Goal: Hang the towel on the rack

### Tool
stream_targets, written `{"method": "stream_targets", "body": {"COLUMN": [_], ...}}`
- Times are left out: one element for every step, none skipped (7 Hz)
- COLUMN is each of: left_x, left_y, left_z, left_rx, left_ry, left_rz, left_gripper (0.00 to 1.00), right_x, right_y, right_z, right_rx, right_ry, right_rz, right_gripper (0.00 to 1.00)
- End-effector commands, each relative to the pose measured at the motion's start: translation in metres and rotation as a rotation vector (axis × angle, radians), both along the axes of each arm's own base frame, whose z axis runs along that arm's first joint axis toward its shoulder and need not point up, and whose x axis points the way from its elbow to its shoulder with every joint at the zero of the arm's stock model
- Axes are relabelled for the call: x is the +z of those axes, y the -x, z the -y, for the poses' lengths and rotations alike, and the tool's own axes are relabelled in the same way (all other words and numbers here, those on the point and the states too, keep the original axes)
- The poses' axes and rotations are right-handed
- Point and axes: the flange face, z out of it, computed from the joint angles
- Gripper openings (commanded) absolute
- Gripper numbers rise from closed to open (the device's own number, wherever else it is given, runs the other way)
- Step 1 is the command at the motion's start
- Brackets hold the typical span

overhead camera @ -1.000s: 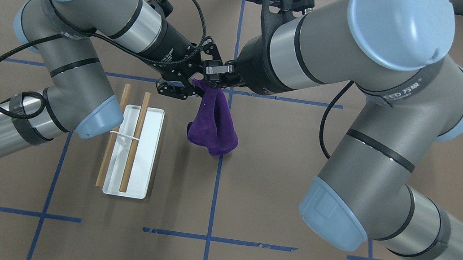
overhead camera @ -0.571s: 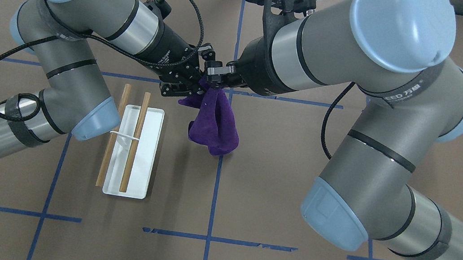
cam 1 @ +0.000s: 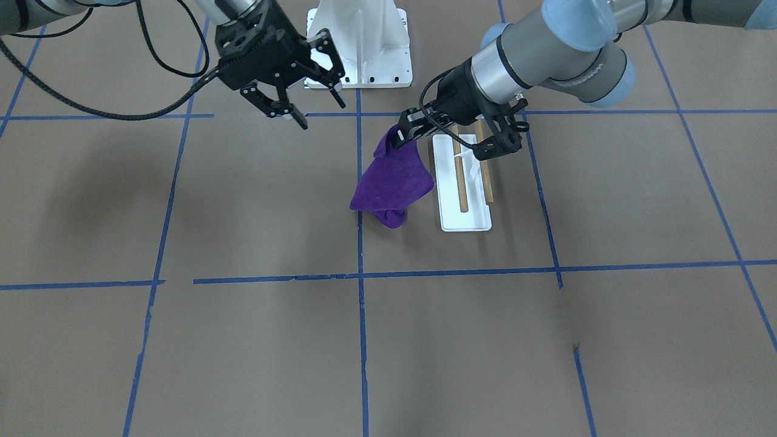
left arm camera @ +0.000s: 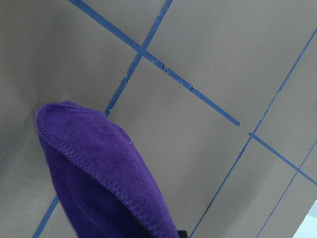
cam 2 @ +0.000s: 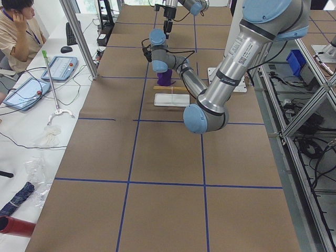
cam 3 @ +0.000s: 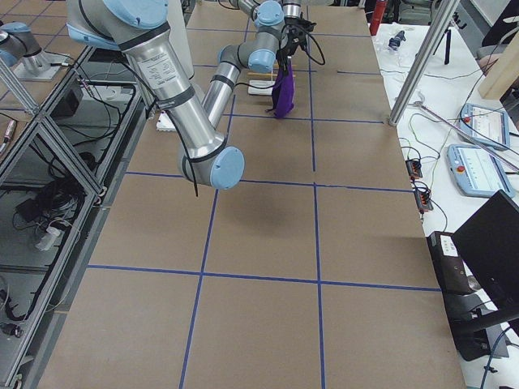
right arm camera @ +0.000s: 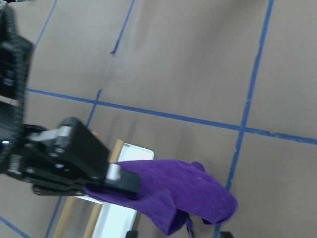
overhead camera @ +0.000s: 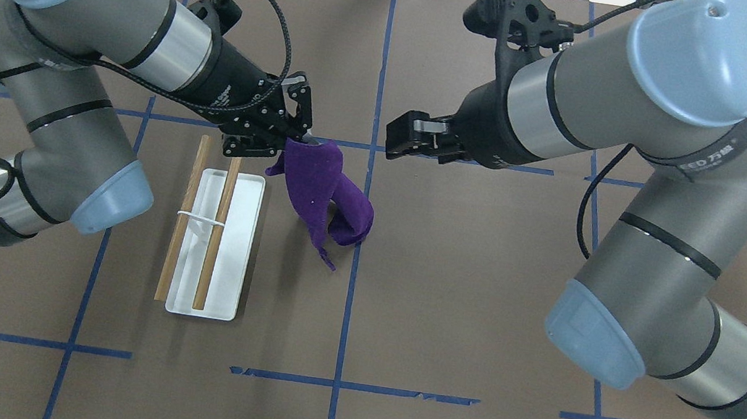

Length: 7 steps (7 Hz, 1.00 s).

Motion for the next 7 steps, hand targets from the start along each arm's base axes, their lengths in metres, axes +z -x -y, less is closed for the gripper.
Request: {"method": "stream_targets", "body": {"left_x": [0.046, 0.059, 0.08, 0.11, 0.14, 0.153, 0.162], "left_y": [0.045, 0.067, 0.09, 0.129, 0.147, 0.146, 0.146], "left_z": [-0.027, -0.044, -0.04, -0.034, -0.031, -0.028, -0.026], "left_rx": [-0.004, -0.009, -0.035, -0.015, -0.007, -0.001, 0.0], "left_ry": [-0.124, -0.151, -0.16, -0.184, -0.193, -0.199, -0.193], "left_rz": [0.026, 0.028, 0.056, 0.081, 0.114, 0.13, 0.142], "left_gripper": [0.0, 0.0, 0.0, 0.0, 0.0, 0.0, 0.0], "right_x": [0.047, 0.064, 0.073, 0.076, 0.084, 0.092, 0.093], "right_y": [-0.051, -0.054, -0.066, -0.072, -0.084, -0.091, -0.096], "right_z": [0.028, 0.033, 0.039, 0.039, 0.046, 0.049, 0.053], "right_rx": [-0.031, -0.019, 0.002, 0.02, 0.048, 0.063, 0.076], "right_ry": [0.126, 0.152, 0.164, 0.164, 0.174, 0.186, 0.185], "right_rz": [-0.017, -0.038, -0.045, -0.049, -0.056, -0.065, -0.066], "right_gripper": [1.0, 1.0, 1.0, 1.0, 1.0, 1.0, 1.0]}}
